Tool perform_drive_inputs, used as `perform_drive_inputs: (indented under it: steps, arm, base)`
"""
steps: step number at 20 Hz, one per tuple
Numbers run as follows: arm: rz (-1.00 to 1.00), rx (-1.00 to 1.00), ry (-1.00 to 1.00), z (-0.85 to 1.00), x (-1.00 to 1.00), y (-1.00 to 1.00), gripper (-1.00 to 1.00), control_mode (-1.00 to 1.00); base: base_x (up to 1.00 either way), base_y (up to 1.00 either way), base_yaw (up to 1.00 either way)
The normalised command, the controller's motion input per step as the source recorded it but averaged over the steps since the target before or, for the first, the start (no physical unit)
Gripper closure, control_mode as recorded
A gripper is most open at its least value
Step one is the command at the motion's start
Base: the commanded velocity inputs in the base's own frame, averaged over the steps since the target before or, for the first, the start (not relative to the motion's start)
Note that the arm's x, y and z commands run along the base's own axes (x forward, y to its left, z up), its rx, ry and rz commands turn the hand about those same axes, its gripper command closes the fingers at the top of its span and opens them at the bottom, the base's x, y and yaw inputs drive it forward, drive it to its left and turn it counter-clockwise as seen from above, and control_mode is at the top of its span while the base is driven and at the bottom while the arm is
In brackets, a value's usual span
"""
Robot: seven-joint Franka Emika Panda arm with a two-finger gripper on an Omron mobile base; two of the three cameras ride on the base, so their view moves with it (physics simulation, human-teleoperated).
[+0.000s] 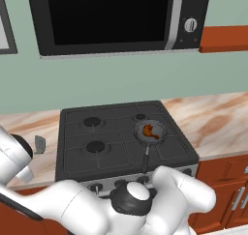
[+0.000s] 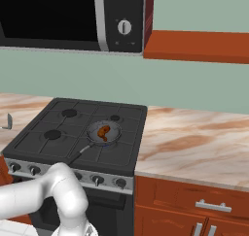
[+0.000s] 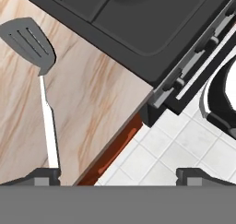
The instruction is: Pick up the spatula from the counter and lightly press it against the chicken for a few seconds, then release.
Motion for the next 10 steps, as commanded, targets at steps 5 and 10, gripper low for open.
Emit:
perform_drive_inputs:
  steps: [5,10]
  arm:
    - [-0.01,-0.03,0.00,0.00,0.17,0.06,-1.00,-1.00]
    - [-0.02,-0.03,0.00,-0.02,0.14,0.11,-1.00,-1.00]
  base:
    - [0.00,0.00,0.00]
    - [0.00,0.00,0.00]
